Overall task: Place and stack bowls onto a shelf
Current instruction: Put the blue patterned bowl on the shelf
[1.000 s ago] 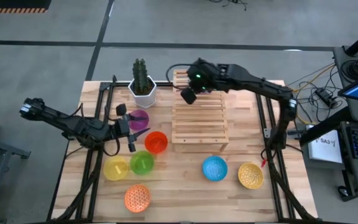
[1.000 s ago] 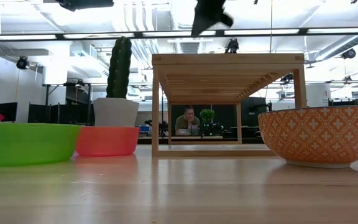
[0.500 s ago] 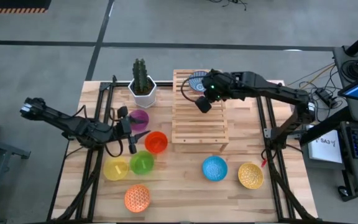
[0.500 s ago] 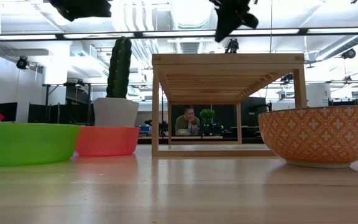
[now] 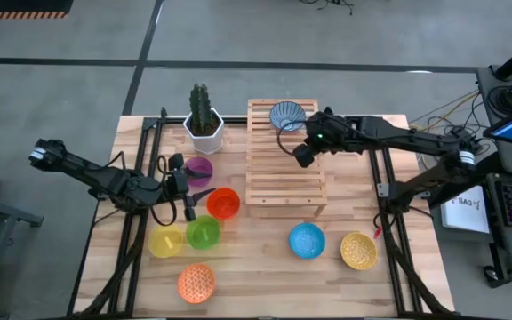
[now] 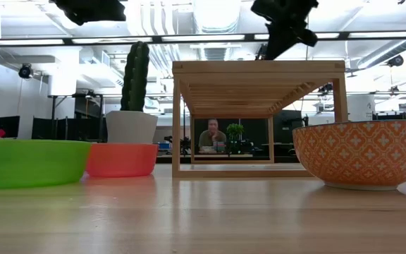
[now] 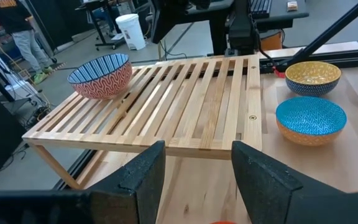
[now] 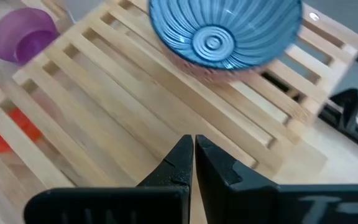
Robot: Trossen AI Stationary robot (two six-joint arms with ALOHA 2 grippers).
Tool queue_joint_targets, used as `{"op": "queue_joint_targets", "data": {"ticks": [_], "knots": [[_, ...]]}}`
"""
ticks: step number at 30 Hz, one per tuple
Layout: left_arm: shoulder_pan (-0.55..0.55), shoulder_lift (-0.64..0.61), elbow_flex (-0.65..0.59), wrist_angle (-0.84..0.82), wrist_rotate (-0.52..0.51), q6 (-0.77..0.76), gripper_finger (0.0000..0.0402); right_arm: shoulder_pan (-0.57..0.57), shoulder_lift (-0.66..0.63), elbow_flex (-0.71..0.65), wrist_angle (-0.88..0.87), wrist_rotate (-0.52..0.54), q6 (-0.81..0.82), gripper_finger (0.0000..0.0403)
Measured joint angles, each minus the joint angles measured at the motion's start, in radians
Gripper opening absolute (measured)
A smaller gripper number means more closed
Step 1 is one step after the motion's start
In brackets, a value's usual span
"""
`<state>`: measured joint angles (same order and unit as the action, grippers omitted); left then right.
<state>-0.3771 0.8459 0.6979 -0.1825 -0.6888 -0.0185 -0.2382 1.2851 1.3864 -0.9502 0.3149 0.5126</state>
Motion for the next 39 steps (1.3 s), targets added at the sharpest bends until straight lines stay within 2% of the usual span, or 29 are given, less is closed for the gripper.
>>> {"op": "queue_joint_targets", "data": {"ticks": [7,13,22,33,39], "knots": [[0.000,0.000,0.000,-0.002,0.000,0.000,0.0168,-0.001,-0.099,-0.127,0.075,0.001,0.037,0.0009],[0.000,0.000,0.000,-0.001,0.000,0.000,0.0168,-0.014,-0.127,-0.209,0.130,0.001,0.075,0.0009],[0.000,0.000,0.000,-0.002,0.000,0.001,0.0168,-0.065,-0.125,-0.269,0.193,0.027,0.081,0.0009],[0.000,0.000,0.000,-0.002,0.000,0.001,0.0168,-0.174,-0.071,-0.318,0.453,0.052,-0.022,0.0009],[0.000,0.000,0.000,-0.003,0.000,0.001,0.0168,-0.186,-0.024,-0.318,0.503,0.045,-0.060,0.0009]]}}
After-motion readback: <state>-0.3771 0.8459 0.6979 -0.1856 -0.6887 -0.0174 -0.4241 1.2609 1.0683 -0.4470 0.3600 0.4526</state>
